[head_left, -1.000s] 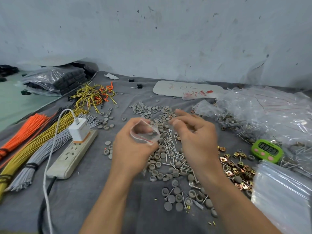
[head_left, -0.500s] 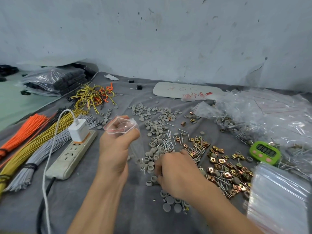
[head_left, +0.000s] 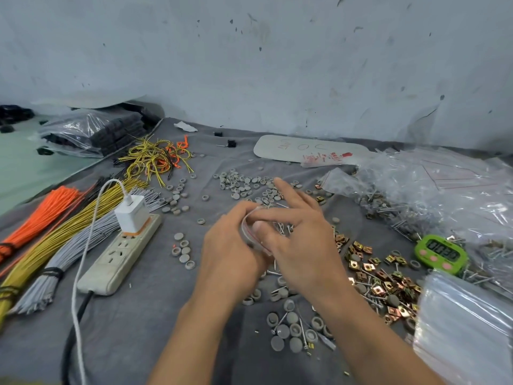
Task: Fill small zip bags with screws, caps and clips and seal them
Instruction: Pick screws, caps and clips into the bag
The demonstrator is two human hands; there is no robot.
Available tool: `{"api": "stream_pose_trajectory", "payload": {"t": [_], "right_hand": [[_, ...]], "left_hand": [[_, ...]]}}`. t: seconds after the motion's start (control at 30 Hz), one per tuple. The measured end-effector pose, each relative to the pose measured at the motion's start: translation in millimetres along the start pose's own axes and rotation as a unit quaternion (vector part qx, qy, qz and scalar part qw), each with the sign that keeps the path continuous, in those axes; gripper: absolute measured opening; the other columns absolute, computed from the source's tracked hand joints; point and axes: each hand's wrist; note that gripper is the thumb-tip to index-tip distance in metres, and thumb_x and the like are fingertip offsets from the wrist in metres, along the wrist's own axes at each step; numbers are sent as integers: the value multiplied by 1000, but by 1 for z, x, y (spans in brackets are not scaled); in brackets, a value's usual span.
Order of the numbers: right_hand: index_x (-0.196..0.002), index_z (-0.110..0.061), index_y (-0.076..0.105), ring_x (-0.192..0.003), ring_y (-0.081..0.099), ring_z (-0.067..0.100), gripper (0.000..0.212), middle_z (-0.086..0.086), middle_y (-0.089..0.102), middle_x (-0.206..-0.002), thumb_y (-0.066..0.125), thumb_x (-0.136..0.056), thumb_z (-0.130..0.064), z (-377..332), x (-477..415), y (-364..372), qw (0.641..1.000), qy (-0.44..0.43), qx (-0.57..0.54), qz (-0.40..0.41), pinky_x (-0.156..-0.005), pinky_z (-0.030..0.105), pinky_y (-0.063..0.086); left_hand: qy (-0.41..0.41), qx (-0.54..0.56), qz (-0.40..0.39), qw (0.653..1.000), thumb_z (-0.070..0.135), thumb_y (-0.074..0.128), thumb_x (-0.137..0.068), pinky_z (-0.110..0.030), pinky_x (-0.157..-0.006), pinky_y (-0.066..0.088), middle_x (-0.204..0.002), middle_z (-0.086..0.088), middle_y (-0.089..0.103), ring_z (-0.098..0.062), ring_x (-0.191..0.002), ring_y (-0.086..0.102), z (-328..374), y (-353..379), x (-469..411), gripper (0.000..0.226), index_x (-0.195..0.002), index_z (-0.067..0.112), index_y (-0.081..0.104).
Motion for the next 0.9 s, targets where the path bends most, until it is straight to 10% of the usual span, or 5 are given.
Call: {"api": "stream_pose_trajectory", "payload": {"t": [0.17, 0.27, 0.4, 0.57, 0.9], "right_hand": [[-78, -43, 79, -114, 50, -18, 25, -31, 69, -117, 84, -79, -18, 14, -2, -11, 992, 54, -32, 108, -88, -6, 28], [-80, -38, 79, -78, 64, -14, 18, -30, 71, -79, 80, -84, -21, 18, 4, -10, 993, 91, 66, -32, -65, -1, 42], [-94, -32, 79, -90, 69, 10, 12, -13, 75, -87, 74, -83, -35, 12, 19, 8, 934, 31, 238, -264, -95, 28, 47], [-80, -24, 69, -83, 62, 21, 7, -5, 69, -80, 68, -84, -17, 11, 23, 20, 910, -27, 308, -277, -105, 36, 32], [-96, -44, 79, -128, 38, -4, 27, -34, 58, -126, 84, -80, -22, -2, 5, -11, 998, -19, 31, 48, -102, 0, 19]], "left_hand": [[-17, 75, 45, 996, 10, 85, -65, -7, -65, 43, -86, 25, 69, 7, -77, 63, -10, -4, -4, 38, -90, 31, 66], [-48, 204, 94, 973, 2, 86, -64, -11, -70, 48, -83, 12, 72, -1, -76, 64, -15, -11, -12, 38, -92, 20, 69], [-85, 308, 170, 932, -3, 81, -67, -24, -77, 49, -86, 5, 70, -8, -78, 64, -21, -17, -16, 38, -99, 15, 70], [-75, 259, 188, 944, 5, 78, -65, -20, -77, 50, -85, 11, 71, -4, -81, 65, -23, -20, -13, 37, -98, 19, 68], [12, -68, 19, 997, 24, 76, -74, -27, -76, 42, -102, 20, 60, -7, -98, 56, -7, 1, 0, 37, -103, 40, 58]]}}
Point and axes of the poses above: each hand's wrist, its own x-axis away from the middle knuckle, its own y-axis out of the palm, z = x × y
